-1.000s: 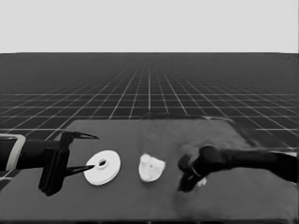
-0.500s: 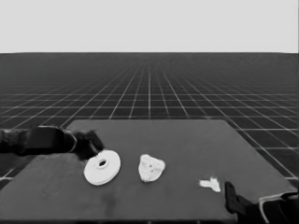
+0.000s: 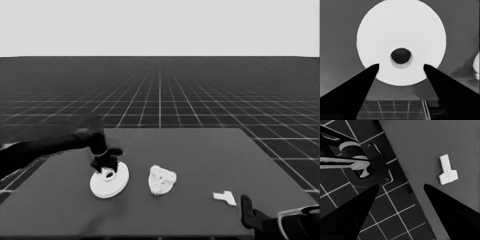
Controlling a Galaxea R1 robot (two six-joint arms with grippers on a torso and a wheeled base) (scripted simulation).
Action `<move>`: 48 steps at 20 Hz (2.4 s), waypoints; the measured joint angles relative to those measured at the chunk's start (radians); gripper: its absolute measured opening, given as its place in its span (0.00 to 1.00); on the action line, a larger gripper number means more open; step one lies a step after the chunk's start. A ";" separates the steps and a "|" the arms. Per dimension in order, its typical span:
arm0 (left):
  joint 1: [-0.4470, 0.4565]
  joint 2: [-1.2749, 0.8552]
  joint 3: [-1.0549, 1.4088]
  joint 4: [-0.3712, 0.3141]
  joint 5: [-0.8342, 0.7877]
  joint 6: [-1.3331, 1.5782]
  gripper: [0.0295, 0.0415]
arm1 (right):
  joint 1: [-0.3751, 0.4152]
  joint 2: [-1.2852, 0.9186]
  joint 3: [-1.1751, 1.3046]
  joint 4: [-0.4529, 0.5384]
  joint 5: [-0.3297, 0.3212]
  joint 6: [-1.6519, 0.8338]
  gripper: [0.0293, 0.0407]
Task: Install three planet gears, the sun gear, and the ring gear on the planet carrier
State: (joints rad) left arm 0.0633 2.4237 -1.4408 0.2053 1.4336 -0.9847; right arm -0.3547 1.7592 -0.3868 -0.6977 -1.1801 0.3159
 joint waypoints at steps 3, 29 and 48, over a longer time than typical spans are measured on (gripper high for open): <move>0.056 0.022 -0.051 0.037 -0.036 0.018 0.75 | 0.000 0.000 0.000 0.000 0.000 0.000 0.81; -0.117 0.111 0.067 -0.084 0.095 -0.274 0.44 | 0.000 0.000 0.000 0.000 0.000 0.000 0.81; 0.002 0.673 -0.337 0.029 0.076 -0.337 0.44 | 0.000 0.000 0.000 0.000 0.000 0.000 0.81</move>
State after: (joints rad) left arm 0.0654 3.0971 -1.7777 0.2347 1.5099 -1.3220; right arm -0.3547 1.7592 -0.3868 -0.6977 -1.1801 0.3159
